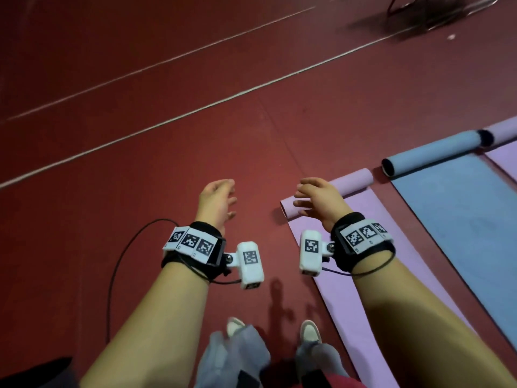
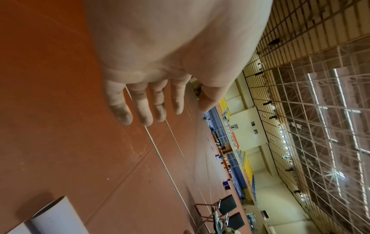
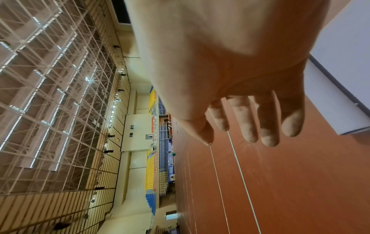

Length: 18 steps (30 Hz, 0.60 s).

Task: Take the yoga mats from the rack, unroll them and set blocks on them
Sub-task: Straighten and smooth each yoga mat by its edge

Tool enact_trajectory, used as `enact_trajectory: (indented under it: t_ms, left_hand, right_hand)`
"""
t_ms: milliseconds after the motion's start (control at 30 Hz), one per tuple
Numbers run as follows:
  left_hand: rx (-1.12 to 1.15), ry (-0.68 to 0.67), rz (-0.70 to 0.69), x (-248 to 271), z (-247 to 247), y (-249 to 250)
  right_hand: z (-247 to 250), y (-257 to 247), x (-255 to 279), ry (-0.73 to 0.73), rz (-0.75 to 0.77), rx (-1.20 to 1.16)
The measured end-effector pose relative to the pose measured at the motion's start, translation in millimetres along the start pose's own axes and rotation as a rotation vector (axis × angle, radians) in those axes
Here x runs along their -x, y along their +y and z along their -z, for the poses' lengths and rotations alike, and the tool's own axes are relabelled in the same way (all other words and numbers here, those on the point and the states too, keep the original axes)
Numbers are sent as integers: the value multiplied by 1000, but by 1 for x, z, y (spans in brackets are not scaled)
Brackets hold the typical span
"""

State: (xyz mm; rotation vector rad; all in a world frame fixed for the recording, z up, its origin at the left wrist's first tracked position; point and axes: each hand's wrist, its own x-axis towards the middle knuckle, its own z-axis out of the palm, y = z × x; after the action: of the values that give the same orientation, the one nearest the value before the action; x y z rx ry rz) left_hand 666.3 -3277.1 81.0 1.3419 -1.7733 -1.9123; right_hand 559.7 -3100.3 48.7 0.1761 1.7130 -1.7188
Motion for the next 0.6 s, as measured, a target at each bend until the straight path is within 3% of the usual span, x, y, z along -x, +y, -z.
enact_trajectory:
  t_ms: [400, 600]
  left_hand:
    - [-250, -281, -89, -292, 10, 132]
    - [-403, -539, -51, -367, -69, 174]
  right_hand:
    - [-118, -71, -199, 318, 23, -202]
    - [-116, -99, -249, 473, 19, -328]
